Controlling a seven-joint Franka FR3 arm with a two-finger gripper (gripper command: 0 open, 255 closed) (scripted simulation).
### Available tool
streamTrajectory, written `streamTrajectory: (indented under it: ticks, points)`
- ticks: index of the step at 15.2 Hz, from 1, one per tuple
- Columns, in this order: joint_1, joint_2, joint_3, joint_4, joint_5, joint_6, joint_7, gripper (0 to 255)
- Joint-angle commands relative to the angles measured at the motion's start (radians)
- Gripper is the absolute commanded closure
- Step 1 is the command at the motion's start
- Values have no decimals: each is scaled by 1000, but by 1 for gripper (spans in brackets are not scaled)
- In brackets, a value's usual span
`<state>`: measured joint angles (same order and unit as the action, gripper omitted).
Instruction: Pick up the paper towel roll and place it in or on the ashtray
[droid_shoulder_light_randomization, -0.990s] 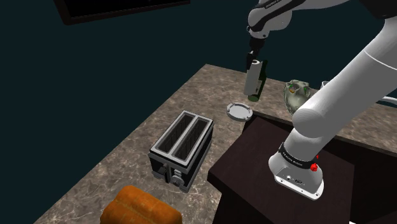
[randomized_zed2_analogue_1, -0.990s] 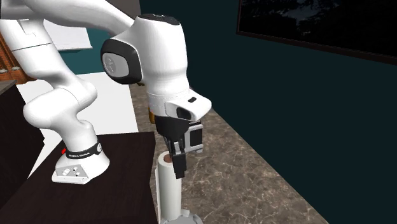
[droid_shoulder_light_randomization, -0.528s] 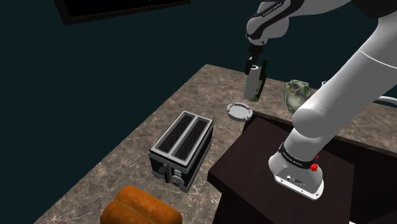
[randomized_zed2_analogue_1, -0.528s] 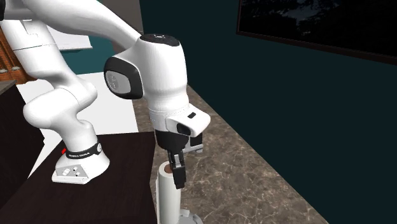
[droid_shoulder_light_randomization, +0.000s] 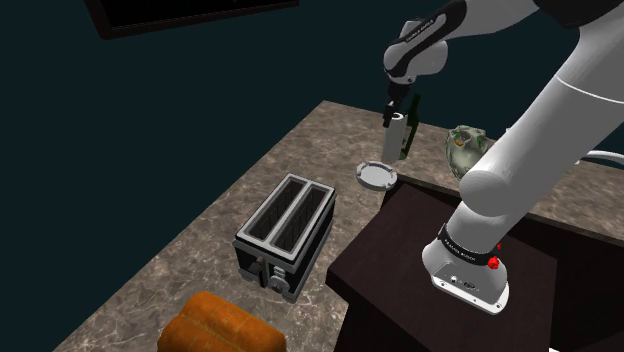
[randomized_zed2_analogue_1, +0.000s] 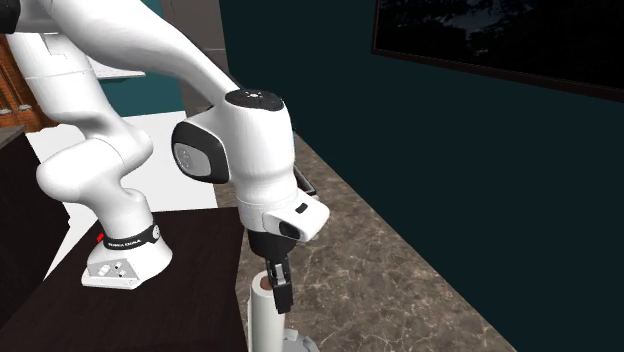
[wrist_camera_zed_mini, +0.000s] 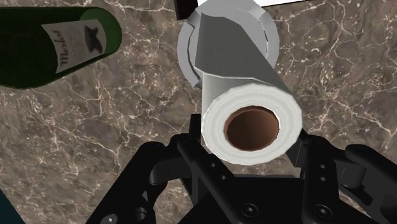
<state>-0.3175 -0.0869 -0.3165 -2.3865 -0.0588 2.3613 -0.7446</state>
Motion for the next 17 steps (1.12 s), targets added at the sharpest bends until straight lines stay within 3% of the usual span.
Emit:
streamTrajectory:
  ticks: [1, 12, 17]
  points:
    - [1, 19, -1, -12, 7, 30, -4, 255]
    - [2, 142, -2, -55, 64, 191, -44, 255]
    - [2, 142, -1, -55, 64, 191, -44, 255]
